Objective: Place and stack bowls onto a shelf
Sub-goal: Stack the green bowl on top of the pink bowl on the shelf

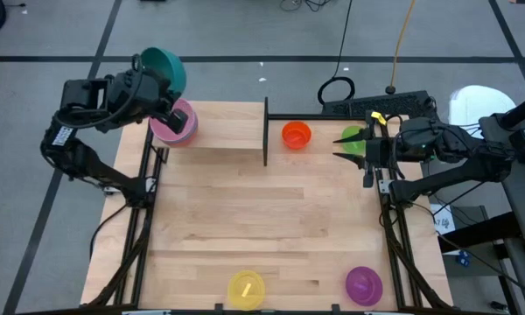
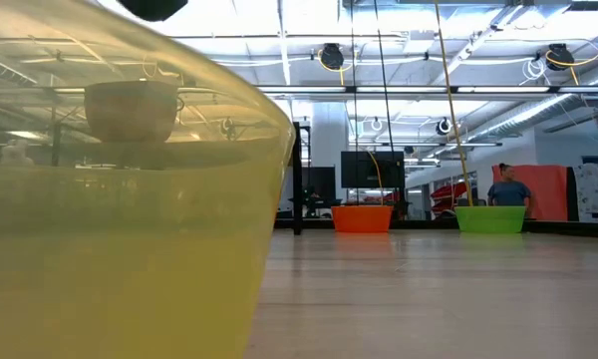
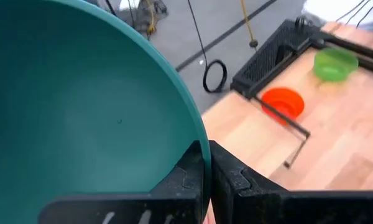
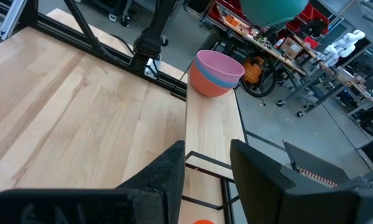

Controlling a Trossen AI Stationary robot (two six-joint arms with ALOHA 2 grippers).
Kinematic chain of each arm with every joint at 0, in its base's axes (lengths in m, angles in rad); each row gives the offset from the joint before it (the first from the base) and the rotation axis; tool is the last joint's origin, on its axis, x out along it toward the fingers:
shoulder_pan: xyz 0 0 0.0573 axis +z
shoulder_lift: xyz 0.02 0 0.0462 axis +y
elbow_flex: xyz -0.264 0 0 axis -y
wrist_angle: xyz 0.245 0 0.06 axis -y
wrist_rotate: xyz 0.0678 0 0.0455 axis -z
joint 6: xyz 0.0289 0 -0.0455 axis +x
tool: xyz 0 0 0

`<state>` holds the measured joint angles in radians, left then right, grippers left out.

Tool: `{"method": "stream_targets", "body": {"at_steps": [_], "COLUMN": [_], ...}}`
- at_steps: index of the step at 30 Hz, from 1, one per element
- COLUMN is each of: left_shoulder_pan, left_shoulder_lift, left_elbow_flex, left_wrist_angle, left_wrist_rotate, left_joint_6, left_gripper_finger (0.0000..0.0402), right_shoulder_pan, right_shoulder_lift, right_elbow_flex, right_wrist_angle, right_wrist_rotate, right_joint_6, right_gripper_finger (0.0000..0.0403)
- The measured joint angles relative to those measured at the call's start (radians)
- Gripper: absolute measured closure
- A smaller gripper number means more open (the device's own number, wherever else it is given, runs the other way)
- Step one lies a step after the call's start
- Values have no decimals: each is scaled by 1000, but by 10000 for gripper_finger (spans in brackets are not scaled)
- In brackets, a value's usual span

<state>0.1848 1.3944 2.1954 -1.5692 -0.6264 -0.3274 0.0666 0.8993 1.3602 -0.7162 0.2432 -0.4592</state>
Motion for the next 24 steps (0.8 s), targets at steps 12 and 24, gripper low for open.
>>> {"method": "stream_targets", "body": {"at_steps": [12, 24], "left_shoulder_pan": [0, 15], "left_shoulder_lift": [-240, -271], "left_elbow_flex": [-432, -662], "left_wrist_angle": [3, 99], "left_wrist_rotate": [20, 82], "left_joint_6": [-199, -156], "left_gripper_finger": [395, 395], "right_shoulder_pan": [0, 0], "right_shoulder_lift": [0, 0], "right_elbow_flex": [0, 0], "right_wrist_angle": [0, 0], "right_wrist_rotate": [0, 0], "right_joint_6": [1, 1], "right_gripper_finger": [282, 282]}}
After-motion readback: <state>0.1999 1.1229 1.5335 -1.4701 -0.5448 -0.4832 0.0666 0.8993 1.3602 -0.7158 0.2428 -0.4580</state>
